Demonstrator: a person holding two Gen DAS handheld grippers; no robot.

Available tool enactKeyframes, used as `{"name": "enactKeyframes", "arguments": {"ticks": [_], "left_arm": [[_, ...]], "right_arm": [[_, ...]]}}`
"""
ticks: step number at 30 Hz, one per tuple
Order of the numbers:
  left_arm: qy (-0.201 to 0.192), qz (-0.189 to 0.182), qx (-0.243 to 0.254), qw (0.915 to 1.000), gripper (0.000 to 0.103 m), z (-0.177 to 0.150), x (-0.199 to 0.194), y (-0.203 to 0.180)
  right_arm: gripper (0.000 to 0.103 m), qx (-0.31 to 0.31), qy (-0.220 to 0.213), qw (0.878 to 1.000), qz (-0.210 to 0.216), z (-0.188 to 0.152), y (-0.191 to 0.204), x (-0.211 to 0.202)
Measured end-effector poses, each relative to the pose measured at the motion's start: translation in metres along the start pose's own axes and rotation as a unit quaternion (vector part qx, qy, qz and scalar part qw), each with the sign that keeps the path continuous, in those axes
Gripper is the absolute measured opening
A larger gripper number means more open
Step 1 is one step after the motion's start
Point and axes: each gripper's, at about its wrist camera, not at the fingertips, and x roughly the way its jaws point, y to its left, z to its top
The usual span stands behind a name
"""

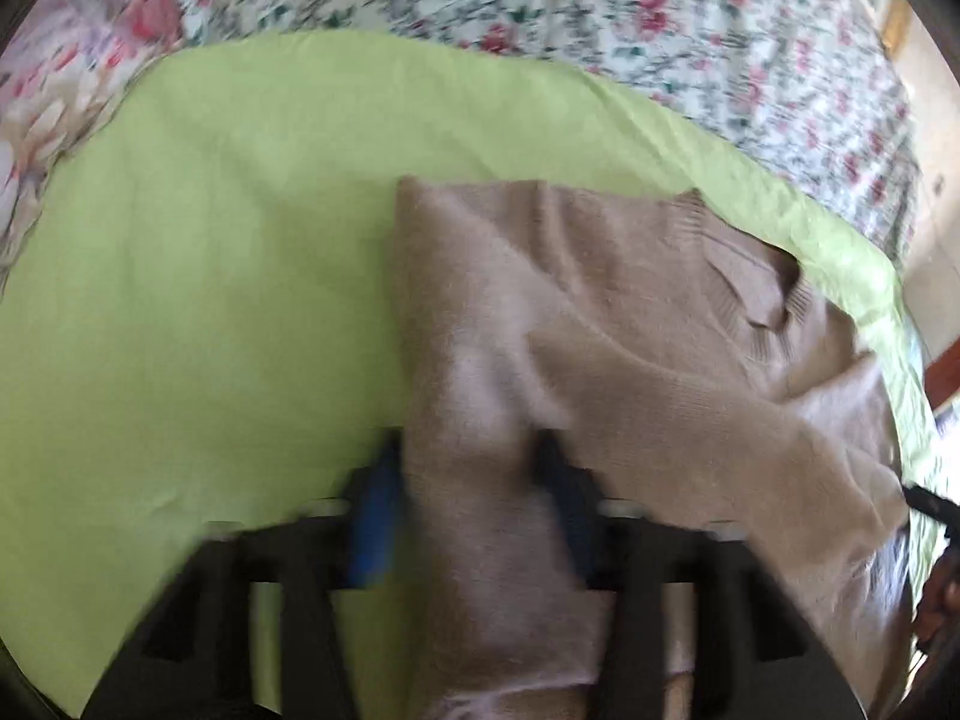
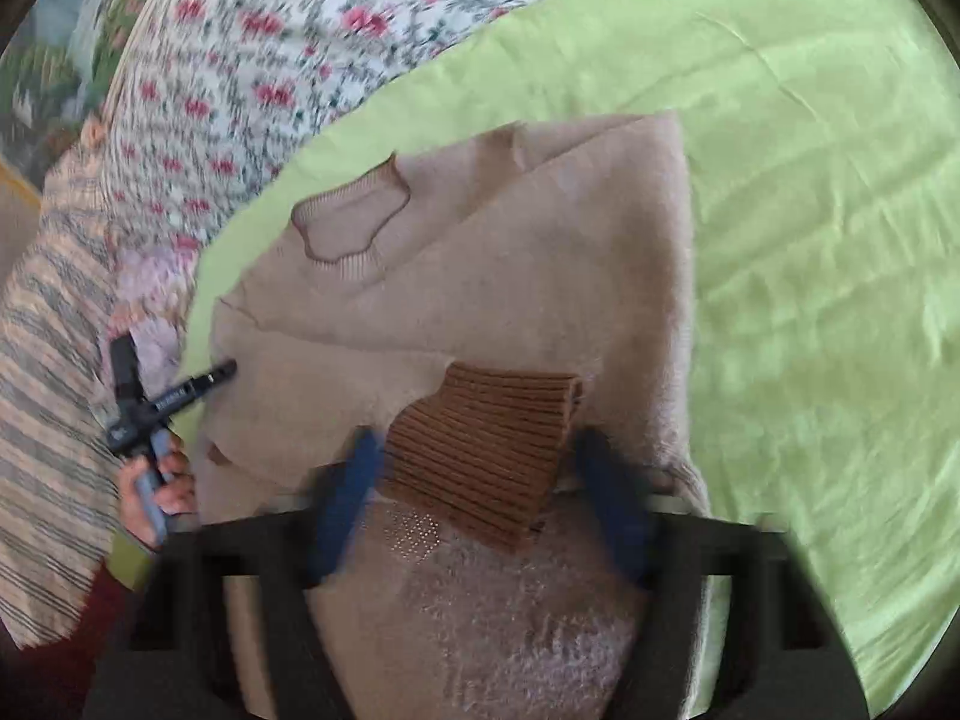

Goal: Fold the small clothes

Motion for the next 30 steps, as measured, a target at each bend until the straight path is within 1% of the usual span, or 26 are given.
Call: {"name": "enactKeyframes", "arguments": {"ticks": [1,2,3,4,5,6,8,9,10,11,12,14,15,17,18,19,20,21,23,24,25,26,27,29,30], "left_arm": [[-0.007,0.006,0.0,1.0,0.017,-0.001,-0.003,-0.001],[-0.028,0.02,0.001,0.9994,0.01,-0.003,-0.011,-0.003],[-0.042,0.028,0.002,0.9987,0.009,-0.005,-0.016,-0.003],[-0.06,0.037,-0.001,0.9975,0.009,-0.008,-0.022,-0.003],[-0.068,0.04,-0.005,0.9969,0.009,-0.009,-0.024,-0.004],[-0.073,0.046,-0.01,0.9962,0.009,-0.012,-0.024,-0.002],[-0.069,0.056,-0.016,0.9959,0.01,-0.014,-0.019,-0.001],[-0.063,0.058,-0.018,0.9961,0.01,-0.014,-0.015,0.0],[-0.062,0.063,-0.02,0.996,0.01,-0.013,-0.015,0.003],[-0.061,0.064,-0.021,0.9958,0.011,-0.012,-0.016,0.004],[-0.061,0.068,-0.019,0.9956,0.011,-0.012,-0.015,0.005],[-0.059,0.078,-0.016,0.9951,0.014,-0.013,-0.012,0.005],[-0.057,0.077,-0.017,0.9952,0.014,-0.013,-0.011,0.005],[-0.056,0.083,-0.013,0.9949,0.015,-0.012,-0.008,0.002],[-0.057,0.088,-0.009,0.9944,0.015,-0.012,-0.007,0.0],[-0.058,0.094,-0.004,0.9939,0.015,-0.013,-0.009,0.0],[-0.058,0.1,0.0,0.9933,0.015,-0.014,-0.008,-0.002],[-0.057,0.102,0.002,0.9931,0.016,-0.013,-0.007,-0.003],[-0.052,0.099,-0.001,0.9937,0.018,-0.013,-0.006,-0.001],[-0.051,0.096,-0.004,0.9941,0.018,-0.013,-0.006,0.001],[-0.049,0.093,-0.005,0.9944,0.019,-0.013,-0.007,0.002],[-0.043,0.09,-0.002,0.995,0.019,-0.014,-0.01,0.002],[-0.038,0.089,0.0,0.9953,0.02,-0.014,-0.013,0.002],[-0.03,0.077,0.004,0.9966,0.024,-0.022,-0.029,-0.002],[-0.027,0.069,0.004,0.9972,0.027,-0.028,-0.038,-0.004]], "right_arm": [[0.009,-0.006,-0.024,1.0,0.004,0.002,0.004,-0.01],[0.009,-0.023,-0.069,0.997,0.015,0.006,0.013,-0.03],[0.009,-0.035,-0.095,0.995,0.016,0.007,0.017,-0.043],[0.009,-0.042,-0.116,0.992,0.007,0.009,0.021,-0.053],[0.009,-0.042,-0.121,0.992,-0.001,0.01,0.023,-0.054],[0.009,-0.045,-0.105,0.993,-0.017,0.011,0.021,-0.044],[0.009,-0.047,-0.067,0.995,-0.048,0.01,0.016,-0.02],[0.009,-0.045,-0.032,0.997,-0.061,0.007,0.011,-0.001],[0.009,-0.038,-0.007,0.996,-0.079,0.005,0.006,0.01],[0.014,-0.033,-0.007,0.996,-0.089,0.003,0.001,0.011],[0.023,-0.028,-0.017,0.995,-0.096,0.001,-0.001,0.007],[0.03,-0.033,-0.048,0.987,-0.151,0.002,0.004,-0.009],[0.03,-0.037,-0.069,0.985,-0.152,0.003,0.009,-0.018],[0.03,-0.047,-0.086,0.989,-0.107,0.004,0.019,-0.027],[0.03,-0.058,-0.082,0.992,-0.074,0.006,0.026,-0.026],[0.03,-0.069,-0.066,0.994,-0.045,0.007,0.031,-0.02],[0.03,-0.074,-0.054,0.995,-0.044,0.006,0.033,-0.013],[0.03,-0.08,-0.032,0.994,-0.062,0.005,0.032,-0.001],[0.03,-0.068,0.01,0.99,-0.12,0.0,0.016,0.013],[0.03,-0.059,0.012,0.988,-0.14,-0.004,0.005,0.01],[0.03,-0.048,0.005,0.989,-0.137,-0.007,-0.001,0.001],[0.03,-0.032,-0.001,0.992,-0.124,-0.012,-0.006,-0.013],[0.03,-0.026,-0.009,0.992,-0.122,-0.017,-0.008,-0.029],[0.032,-0.032,-0.025,0.991,-0.129,-0.027,-0.009,-0.053],[0.034,-0.03,-0.035,0.992,-0.119,-0.034,-0.009,-0.07]]}}
